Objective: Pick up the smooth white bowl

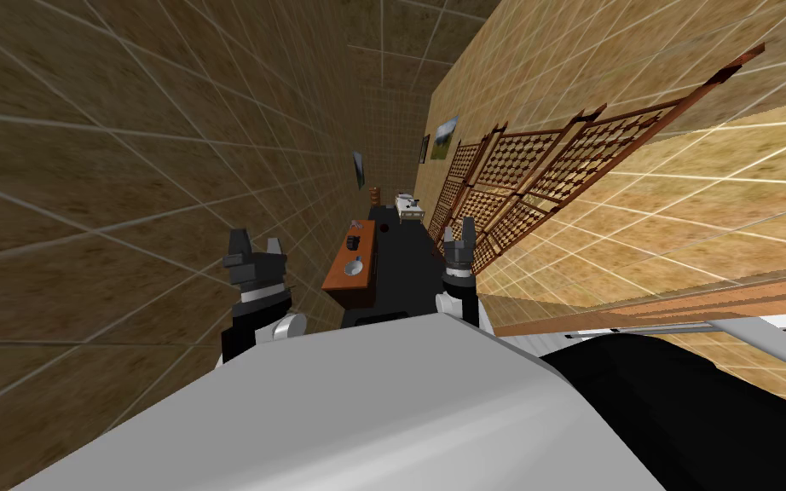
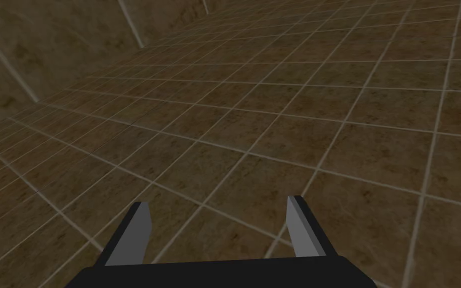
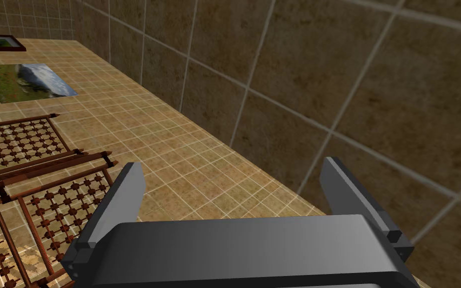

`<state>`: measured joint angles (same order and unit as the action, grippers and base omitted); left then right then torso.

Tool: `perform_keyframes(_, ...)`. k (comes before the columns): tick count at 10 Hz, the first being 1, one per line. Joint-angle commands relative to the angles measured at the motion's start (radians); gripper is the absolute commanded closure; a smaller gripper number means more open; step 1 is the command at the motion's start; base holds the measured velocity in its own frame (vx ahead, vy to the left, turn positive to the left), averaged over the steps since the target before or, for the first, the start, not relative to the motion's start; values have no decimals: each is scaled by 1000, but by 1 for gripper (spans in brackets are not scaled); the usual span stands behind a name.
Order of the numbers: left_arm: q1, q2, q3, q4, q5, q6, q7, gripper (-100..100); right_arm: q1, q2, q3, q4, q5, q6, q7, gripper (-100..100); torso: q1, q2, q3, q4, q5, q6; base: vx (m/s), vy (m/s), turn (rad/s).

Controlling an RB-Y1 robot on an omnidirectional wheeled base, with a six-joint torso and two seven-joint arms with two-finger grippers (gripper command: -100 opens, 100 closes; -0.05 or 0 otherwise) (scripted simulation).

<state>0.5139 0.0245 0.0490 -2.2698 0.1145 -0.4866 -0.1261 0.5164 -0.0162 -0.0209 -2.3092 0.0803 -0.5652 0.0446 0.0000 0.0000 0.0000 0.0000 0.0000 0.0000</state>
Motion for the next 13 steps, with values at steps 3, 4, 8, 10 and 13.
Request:
perform_keyframes(3,-57,71,-23,73,-41,50,-6,-100,0,0,0,0,0,0,0,0,0,0,0,0,0,0,-7,-10,19)
perform_keyframes(4,-74,83,-30,96,-52,66,-8,-100,0,0,0,0,0,0,0,0,-1,0,0,0,0,0,-9,-15,15)
perform_keyframes(8,-157,125,-58,209,-102,152,-15,-100,0,0,0,0,0,0,0,0,-1,0,0,0,0,0,-10,-13,15)
perform_keyframes(10,-205,140,-73,279,-126,205,-19,-100,0,0,0,0,0,0,0,0,-1,0,0,0,0,0,-9,-12,6)
perform_keyframes(13,-255,151,-86,355,-148,266,-22,-100,0,0,0,0,0,0,0,0,0,0,0,0,0,0,-4,-6,1)
